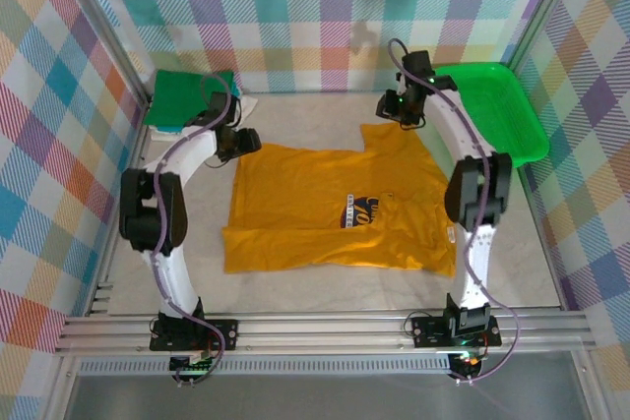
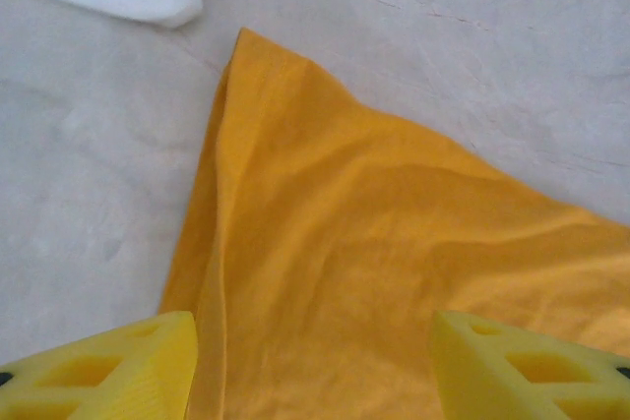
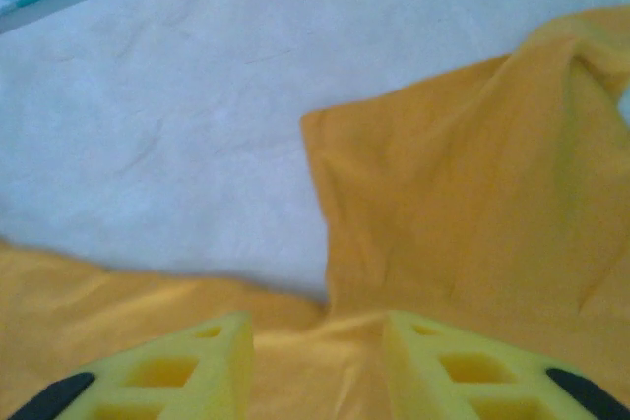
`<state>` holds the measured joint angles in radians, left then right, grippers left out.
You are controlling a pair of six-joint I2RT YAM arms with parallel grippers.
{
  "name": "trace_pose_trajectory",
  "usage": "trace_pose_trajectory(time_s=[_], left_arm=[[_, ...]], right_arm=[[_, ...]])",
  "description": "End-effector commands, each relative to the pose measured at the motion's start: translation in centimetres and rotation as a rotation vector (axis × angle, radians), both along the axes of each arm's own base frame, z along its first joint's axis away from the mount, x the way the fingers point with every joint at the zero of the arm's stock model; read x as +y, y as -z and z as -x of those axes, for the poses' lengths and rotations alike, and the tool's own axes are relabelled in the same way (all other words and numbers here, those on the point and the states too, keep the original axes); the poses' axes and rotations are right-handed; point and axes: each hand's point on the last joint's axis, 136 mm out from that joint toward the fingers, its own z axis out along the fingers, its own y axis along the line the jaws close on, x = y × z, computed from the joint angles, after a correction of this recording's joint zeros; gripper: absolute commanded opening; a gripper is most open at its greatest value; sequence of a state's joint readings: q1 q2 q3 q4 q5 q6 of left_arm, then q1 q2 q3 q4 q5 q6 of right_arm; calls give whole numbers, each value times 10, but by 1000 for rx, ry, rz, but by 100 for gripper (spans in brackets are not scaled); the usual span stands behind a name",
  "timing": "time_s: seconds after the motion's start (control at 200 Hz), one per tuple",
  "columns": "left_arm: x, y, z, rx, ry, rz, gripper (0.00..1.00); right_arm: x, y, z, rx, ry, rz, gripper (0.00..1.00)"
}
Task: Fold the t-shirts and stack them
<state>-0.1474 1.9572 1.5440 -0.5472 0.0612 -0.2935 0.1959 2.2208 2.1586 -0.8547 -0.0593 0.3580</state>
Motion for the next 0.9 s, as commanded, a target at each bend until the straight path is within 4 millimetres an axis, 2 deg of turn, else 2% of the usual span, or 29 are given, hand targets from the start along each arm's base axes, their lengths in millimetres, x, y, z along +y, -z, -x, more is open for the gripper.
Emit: trace_pose_trajectory(time_s=[0.0, 0.095, 0.15, 0.195, 0.285, 0.535, 0.72, 0.895], left_arm=[[-6, 9, -10, 31, 74, 8, 65], [-9, 22, -19, 57, 81, 23, 65], [-11, 29, -22, 64, 83, 31, 66], [-13, 35, -24, 73, 85, 37, 71], [-15, 43, -26, 97, 95, 41, 69], [-10, 60, -35, 130, 94, 9, 75], [-9, 67, -39, 137, 95, 5, 74], [-8, 73, -38, 152, 91, -2, 72]], right_arm=[[-12, 17, -6, 94, 32, 92, 43], [-11, 38, -17, 148, 84, 74, 43], [-11, 49, -17, 183, 117, 54, 43], [-11, 58, -17, 208, 150, 35, 43], [-15, 74, -16, 249, 213, -8, 46], [-3, 93, -29, 267, 258, -137, 47], [2, 107, -42, 256, 288, -181, 50], [10, 122, -45, 280, 301, -213, 50]])
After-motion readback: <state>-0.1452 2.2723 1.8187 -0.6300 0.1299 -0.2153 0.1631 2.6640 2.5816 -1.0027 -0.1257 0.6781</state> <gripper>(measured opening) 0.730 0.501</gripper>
